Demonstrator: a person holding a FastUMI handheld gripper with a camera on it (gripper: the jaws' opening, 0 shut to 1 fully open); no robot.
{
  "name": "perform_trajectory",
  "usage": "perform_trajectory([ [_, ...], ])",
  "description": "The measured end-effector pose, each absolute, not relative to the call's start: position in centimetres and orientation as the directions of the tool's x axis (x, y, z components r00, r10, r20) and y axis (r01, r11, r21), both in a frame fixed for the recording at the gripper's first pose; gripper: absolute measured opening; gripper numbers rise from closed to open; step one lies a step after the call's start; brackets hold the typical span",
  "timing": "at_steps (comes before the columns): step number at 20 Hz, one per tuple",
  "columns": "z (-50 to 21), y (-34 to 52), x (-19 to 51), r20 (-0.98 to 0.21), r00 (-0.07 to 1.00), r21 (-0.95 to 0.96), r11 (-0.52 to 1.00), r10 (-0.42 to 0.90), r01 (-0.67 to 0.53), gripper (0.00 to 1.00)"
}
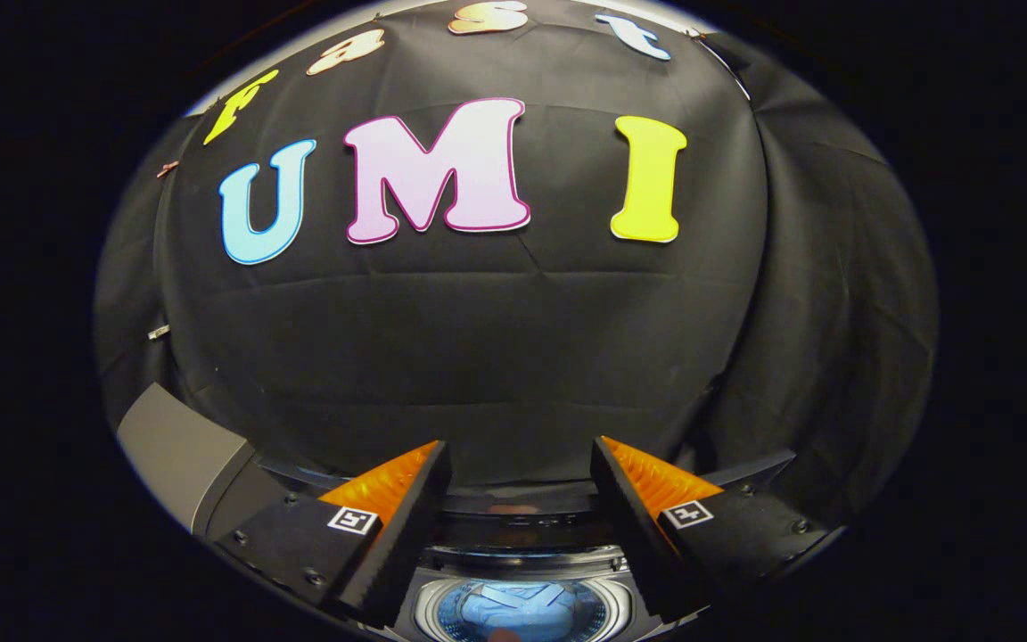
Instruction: Put the clothes into the washing machine and then close the washing machine lid.
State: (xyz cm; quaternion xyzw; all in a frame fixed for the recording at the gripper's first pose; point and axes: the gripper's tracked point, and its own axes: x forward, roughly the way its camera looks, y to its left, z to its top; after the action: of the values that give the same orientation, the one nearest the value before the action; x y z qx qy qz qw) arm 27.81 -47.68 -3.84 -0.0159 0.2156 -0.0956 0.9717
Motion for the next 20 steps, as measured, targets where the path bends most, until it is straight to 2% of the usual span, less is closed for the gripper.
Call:
perform_trajectory([
  [18, -4.7, -45.6, 18.0, -0.378, 0.909, -0.042, 0.984, -0.174, 0.171, 0.99],
  [20, -6.3, -45.9, 17.4, -0.408, 0.891, -0.046, 0.980, -0.197, 0.195, 0.99],
])
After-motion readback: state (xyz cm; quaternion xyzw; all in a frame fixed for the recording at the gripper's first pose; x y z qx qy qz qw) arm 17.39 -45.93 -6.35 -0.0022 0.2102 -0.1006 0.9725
